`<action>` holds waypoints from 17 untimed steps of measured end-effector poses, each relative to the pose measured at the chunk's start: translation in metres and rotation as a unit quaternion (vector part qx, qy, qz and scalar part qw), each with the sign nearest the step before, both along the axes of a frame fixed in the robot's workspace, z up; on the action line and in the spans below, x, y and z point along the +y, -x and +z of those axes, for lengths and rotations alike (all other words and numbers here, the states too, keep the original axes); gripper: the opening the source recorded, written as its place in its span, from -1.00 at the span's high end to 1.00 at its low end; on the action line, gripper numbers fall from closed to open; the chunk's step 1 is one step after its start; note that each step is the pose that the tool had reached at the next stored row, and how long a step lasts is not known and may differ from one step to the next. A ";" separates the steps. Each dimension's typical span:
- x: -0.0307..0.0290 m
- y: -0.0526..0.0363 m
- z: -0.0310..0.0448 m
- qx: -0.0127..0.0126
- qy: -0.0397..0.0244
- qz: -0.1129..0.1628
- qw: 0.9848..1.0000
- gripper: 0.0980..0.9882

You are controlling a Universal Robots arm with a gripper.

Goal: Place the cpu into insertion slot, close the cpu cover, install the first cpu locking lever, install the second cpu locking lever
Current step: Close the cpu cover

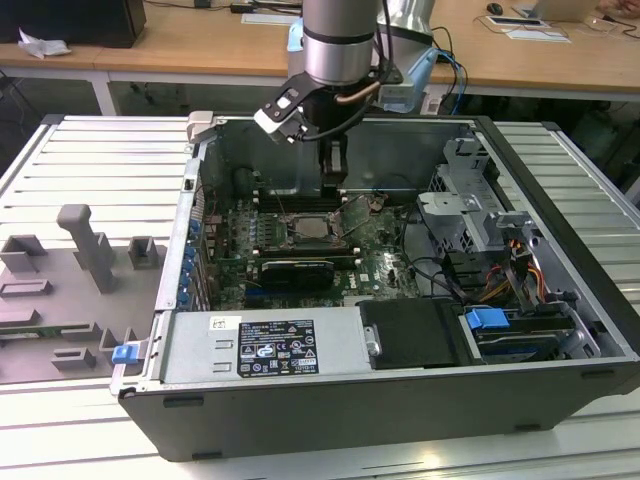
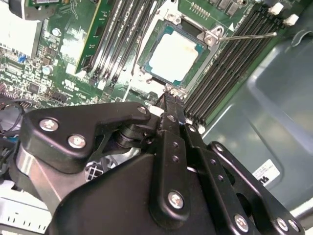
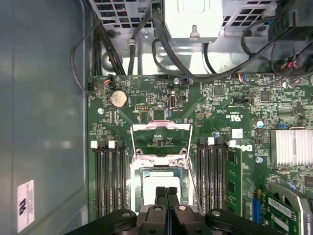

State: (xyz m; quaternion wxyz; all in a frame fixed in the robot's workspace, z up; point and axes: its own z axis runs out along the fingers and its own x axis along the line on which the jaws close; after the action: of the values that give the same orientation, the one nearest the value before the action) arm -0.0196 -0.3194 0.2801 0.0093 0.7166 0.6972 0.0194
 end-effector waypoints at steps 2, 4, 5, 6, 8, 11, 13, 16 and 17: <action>0.0000 0.0000 0.0019 0.000 0.000 0.000 1.000 0.98; 0.0000 -0.0008 0.0031 0.002 0.000 0.000 1.000 0.98; 0.0000 -0.0020 0.0032 0.002 0.000 0.000 1.000 0.98; 0.0000 -0.0027 0.0033 0.002 0.000 0.000 1.000 0.98; 0.0000 -0.0053 0.0032 0.002 0.000 0.000 1.000 0.98; 0.0001 -0.0099 0.0032 0.002 0.000 -0.001 1.000 0.98; 0.0001 -0.0129 0.0032 0.002 0.000 0.000 1.000 0.98; 0.0001 -0.0154 0.0032 0.002 0.000 0.000 1.000 0.98; 0.0001 -0.0160 0.0032 0.002 0.000 0.000 1.000 0.98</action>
State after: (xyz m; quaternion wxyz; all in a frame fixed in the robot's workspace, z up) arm -0.0036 -0.3194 0.2833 0.0079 0.7170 0.6968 0.0180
